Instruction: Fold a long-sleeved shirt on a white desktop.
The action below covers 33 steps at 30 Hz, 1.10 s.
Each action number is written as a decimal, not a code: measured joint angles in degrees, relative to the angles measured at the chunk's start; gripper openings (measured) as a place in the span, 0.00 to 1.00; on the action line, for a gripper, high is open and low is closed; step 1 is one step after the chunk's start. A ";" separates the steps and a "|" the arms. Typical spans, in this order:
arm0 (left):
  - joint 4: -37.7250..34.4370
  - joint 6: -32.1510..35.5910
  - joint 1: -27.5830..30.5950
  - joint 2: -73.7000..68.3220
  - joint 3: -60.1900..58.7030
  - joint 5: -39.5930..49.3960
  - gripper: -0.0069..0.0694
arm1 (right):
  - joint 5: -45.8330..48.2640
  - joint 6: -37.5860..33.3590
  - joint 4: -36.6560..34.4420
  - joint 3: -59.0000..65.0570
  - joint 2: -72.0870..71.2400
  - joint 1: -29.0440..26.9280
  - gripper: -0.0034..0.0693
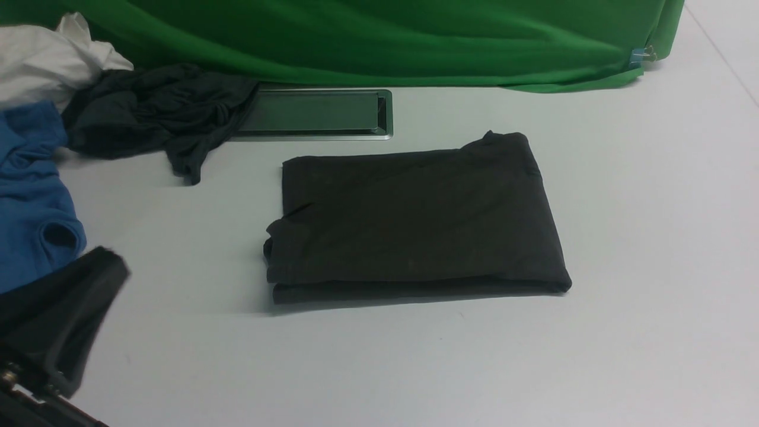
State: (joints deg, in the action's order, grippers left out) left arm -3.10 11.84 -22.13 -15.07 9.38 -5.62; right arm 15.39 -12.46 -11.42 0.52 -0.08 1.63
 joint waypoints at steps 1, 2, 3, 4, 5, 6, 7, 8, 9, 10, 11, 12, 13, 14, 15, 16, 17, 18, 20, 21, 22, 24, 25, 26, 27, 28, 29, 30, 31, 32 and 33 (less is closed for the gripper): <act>-0.89 0.05 3.64 2.13 -1.45 -0.20 0.11 | 0.00 0.00 0.00 0.00 0.00 0.00 0.21; -1.31 0.05 5.15 3.23 -2.11 0.06 0.11 | 0.00 0.00 0.00 0.00 0.00 0.00 0.21; -1.32 0.05 6.18 3.99 -2.55 0.17 0.11 | 0.00 0.00 0.00 0.00 0.00 0.00 0.21; -1.73 0.05 9.15 6.40 -3.81 1.80 0.11 | 0.00 0.00 0.00 0.00 0.00 0.00 0.21; -2.11 -0.01 11.45 8.52 -4.82 3.58 0.11 | 0.00 0.00 0.00 0.00 0.00 0.00 0.22; -2.60 -0.29 13.92 11.39 -6.28 5.62 0.11 | 0.00 0.00 0.00 0.00 0.00 0.00 0.22; -2.90 -0.45 15.31 12.50 -6.95 7.25 0.11 | 0.00 0.00 0.00 0.00 0.00 0.00 0.22; -3.26 -0.50 16.47 13.87 -7.86 8.44 0.11 | 0.00 0.00 0.00 0.00 0.00 0.00 0.22; -3.67 -0.56 17.51 14.50 -8.81 10.38 0.11 | 0.00 0.00 0.00 0.00 0.00 0.00 0.23; -4.03 -0.69 18.43 14.80 -9.46 12.59 0.11 | -0.12 0.00 0.00 0.00 0.00 0.00 0.23; -4.03 -0.69 18.43 14.86 -9.52 13.06 0.11 | -0.18 0.00 0.00 0.00 0.00 0.00 0.23; -4.14 -0.74 18.88 15.00 -9.63 17.07 0.11 | -0.21 0.00 0.00 0.00 -0.06 0.00 0.24; -4.21 -0.74 18.96 15.04 -9.71 18.44 0.11 | -0.21 0.00 0.00 0.00 -0.06 0.00 0.24; -4.27 -0.74 18.96 15.08 -9.76 19.48 0.11 | -0.35 0.00 0.00 0.00 -0.06 0.00 0.25; -4.27 -0.80 18.96 15.10 -9.76 19.98 0.11 | -0.35 0.00 0.04 0.00 -0.06 0.00 0.25; -4.33 -0.80 18.96 15.11 -9.76 20.12 0.11 | -0.35 0.00 0.04 0.00 -0.06 0.00 0.26; -4.41 -0.85 18.96 15.15 -9.76 20.18 0.11 | -0.35 0.00 0.04 0.00 -0.06 0.00 0.26; -4.41 -0.85 18.96 15.22 -9.76 20.18 0.11 | -0.38 0.00 0.04 0.00 -0.06 0.00 0.27; -4.41 -0.85 18.96 15.22 -9.76 20.18 0.11 | -0.38 0.00 -0.01 0.00 -0.06 0.00 0.28; -4.45 -0.85 18.96 15.22 -9.76 20.18 0.11 | -0.38 0.00 -0.01 0.00 -0.06 0.00 0.28; -4.45 -0.85 18.96 15.22 -9.76 20.18 0.11 | -0.38 0.00 -0.01 0.00 -0.06 0.00 0.28; -4.45 -0.85 18.96 15.22 -9.76 20.18 0.11 | -0.38 0.00 -0.01 0.00 -0.06 0.00 0.30; -4.45 -0.85 18.96 15.22 -9.76 20.18 0.11 | -0.38 0.00 -0.01 0.00 -0.06 0.00 0.30; -4.45 -0.85 18.96 15.22 -9.76 20.18 0.11 | -0.38 0.00 -0.01 0.00 -0.06 0.00 0.30; -4.45 -0.85 18.96 15.22 -9.76 20.18 0.11 | -0.38 0.00 -0.01 0.00 -0.06 0.00 0.31; -4.45 -0.85 18.96 15.22 -9.76 20.18 0.11 | -0.38 0.00 -0.01 0.00 -0.06 0.00 0.31; -4.45 -0.85 18.96 15.22 -9.76 20.18 0.11 | -0.38 0.00 -0.01 0.00 -0.06 0.00 0.31; -4.45 -0.85 18.96 15.22 -9.76 20.18 0.11 | -0.38 0.00 -0.01 0.00 -0.06 0.00 0.31; -4.45 -0.85 18.96 15.22 -9.76 20.18 0.11 | -0.38 0.00 -0.01 0.00 -0.06 0.00 0.32; -4.45 -0.85 19.07 15.22 -9.76 20.18 0.11 | -0.38 0.00 -0.01 0.00 -0.06 0.00 0.32; -4.45 -0.85 19.19 15.22 -9.76 20.00 0.11 | -0.38 0.00 -0.01 0.00 -0.06 0.00 0.32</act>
State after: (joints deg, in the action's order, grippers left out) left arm -7.55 10.99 -2.94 0.14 -0.38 14.38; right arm 15.01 -12.46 -11.43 0.52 -0.14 1.63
